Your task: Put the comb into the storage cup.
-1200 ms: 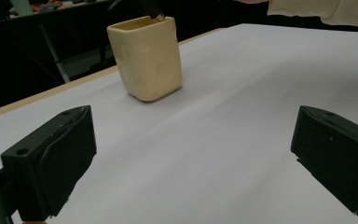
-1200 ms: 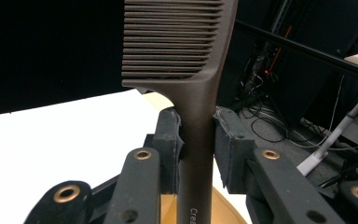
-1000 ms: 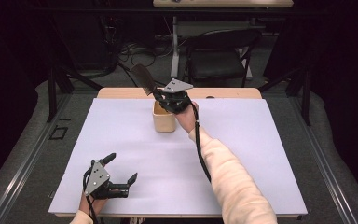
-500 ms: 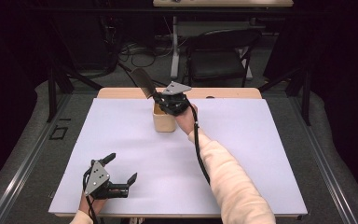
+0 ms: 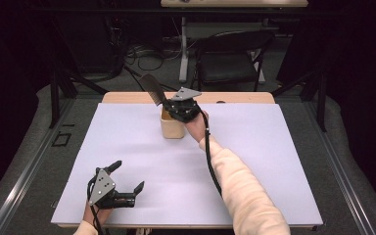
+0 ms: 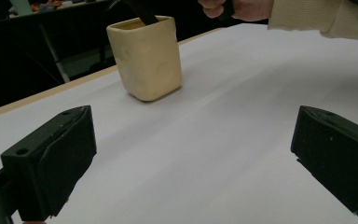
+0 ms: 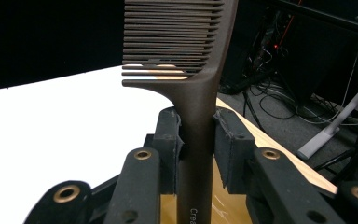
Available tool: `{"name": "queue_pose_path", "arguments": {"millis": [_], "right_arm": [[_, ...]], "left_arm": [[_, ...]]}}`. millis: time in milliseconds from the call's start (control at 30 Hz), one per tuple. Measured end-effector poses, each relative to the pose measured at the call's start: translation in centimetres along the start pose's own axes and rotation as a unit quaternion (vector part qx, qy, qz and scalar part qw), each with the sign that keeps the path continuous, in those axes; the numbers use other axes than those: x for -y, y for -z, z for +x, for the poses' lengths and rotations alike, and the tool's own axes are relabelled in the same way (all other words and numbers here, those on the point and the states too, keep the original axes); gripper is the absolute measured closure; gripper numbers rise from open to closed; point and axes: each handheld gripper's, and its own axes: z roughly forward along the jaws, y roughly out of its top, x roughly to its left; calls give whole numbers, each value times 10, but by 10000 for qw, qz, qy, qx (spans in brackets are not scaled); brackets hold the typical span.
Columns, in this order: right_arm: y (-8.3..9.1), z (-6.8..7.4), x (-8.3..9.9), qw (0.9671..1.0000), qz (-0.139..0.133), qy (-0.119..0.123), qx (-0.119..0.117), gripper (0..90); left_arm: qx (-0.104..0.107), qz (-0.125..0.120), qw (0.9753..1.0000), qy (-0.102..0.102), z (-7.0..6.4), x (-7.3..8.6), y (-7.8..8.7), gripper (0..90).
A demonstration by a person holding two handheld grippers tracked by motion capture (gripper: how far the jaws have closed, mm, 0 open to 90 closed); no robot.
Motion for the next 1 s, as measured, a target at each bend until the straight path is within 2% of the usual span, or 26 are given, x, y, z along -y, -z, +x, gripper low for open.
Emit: {"name": "queue_pose_path", "arguments": {"millis": [1000], "right_arm": [[-6,-3,10,9993,358,-106,-93,719]], "left_arm": [[-9,3,10000,-2,0,0,0,2]]}}
